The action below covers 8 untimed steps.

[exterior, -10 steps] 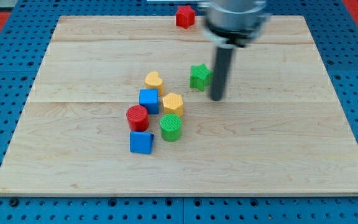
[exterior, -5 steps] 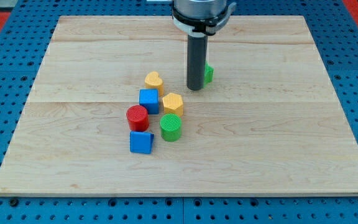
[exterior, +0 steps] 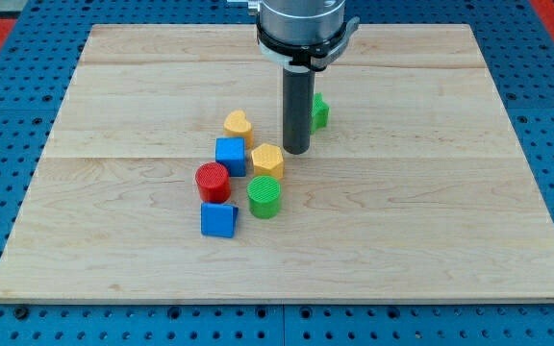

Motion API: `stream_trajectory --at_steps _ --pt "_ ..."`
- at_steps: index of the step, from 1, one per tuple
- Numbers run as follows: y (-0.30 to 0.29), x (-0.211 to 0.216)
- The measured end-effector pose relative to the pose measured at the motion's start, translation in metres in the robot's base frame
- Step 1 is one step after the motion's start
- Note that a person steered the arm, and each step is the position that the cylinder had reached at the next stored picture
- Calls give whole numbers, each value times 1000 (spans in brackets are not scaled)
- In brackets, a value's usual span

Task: Place the green star to the bottom right of the red star

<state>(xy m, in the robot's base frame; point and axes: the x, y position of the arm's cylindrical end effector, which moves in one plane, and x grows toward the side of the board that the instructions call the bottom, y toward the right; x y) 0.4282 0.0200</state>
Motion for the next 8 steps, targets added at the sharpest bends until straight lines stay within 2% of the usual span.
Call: stream_trajectory --at_steps 1,2,3,4,7,8 --pt "31 3" --pt "52 -25" --pt "30 -59" --pt "-28 -72" --pt "-41 -89" --pt "-95 -99"
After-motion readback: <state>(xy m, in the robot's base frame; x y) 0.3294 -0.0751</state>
